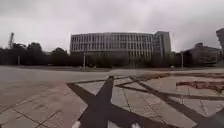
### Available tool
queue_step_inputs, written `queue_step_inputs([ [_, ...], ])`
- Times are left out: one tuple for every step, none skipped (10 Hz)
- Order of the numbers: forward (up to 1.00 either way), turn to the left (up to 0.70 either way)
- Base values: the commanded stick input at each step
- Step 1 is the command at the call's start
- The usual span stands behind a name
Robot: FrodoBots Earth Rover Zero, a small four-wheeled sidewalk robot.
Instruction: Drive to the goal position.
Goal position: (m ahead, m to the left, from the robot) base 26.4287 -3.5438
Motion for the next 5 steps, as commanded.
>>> queue_step_inputs([
  [0.70,0.00],
  [0.70,0.00],
  [0.70,0.00],
  [0.70,0.00],
  [0.70,0.00],
])
